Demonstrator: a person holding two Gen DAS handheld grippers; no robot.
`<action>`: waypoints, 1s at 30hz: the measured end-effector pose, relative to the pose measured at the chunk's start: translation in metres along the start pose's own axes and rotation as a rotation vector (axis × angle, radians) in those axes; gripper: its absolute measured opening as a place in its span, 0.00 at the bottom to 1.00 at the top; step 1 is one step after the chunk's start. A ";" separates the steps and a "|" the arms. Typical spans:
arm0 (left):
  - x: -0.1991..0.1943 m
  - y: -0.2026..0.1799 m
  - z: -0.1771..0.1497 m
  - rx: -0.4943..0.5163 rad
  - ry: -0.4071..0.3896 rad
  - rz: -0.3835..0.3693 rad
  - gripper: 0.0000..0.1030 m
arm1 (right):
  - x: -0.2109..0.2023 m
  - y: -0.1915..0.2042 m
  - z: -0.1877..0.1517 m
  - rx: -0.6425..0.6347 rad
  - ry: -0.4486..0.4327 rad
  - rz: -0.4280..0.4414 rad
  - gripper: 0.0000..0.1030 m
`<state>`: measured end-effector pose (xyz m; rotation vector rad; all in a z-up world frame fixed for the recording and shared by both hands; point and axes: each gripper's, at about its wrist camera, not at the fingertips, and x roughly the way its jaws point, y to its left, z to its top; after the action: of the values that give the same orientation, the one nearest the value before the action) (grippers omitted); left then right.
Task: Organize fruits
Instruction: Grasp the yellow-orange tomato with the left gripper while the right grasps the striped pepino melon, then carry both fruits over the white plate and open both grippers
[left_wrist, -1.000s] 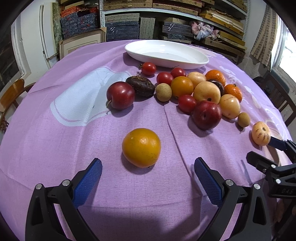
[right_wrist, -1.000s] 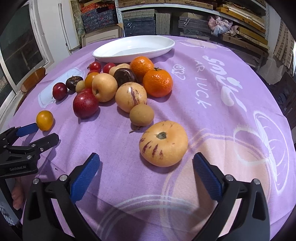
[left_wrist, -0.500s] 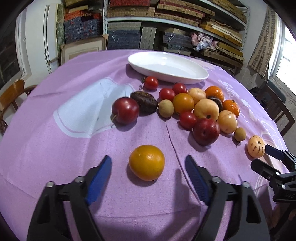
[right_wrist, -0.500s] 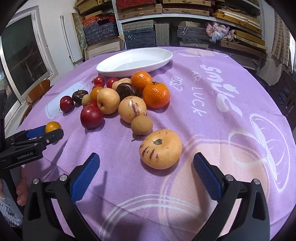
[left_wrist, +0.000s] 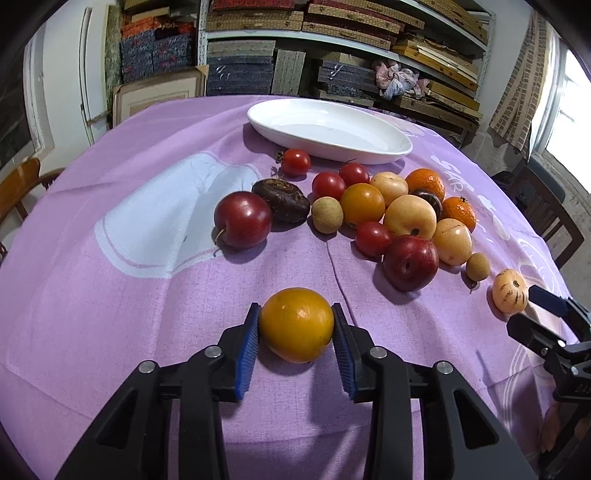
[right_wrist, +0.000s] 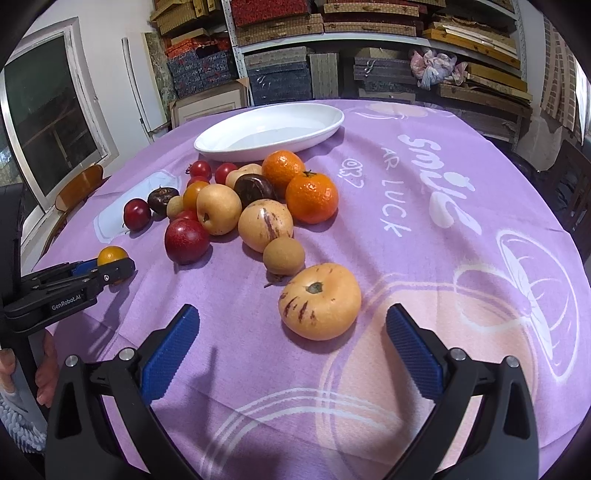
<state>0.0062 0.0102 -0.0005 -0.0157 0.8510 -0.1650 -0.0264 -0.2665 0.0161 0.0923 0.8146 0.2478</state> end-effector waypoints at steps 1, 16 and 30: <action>-0.001 -0.001 0.000 0.007 -0.004 0.005 0.37 | -0.001 0.001 0.000 -0.004 -0.005 0.006 0.94; -0.001 0.005 -0.001 -0.020 0.010 0.028 0.37 | 0.021 -0.007 0.010 0.033 0.073 0.062 0.60; -0.010 0.005 0.027 0.024 -0.001 0.010 0.37 | -0.003 -0.011 0.046 -0.003 0.024 0.153 0.41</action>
<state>0.0204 0.0154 0.0247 0.0108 0.8476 -0.1660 0.0070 -0.2772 0.0479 0.1497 0.8324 0.3955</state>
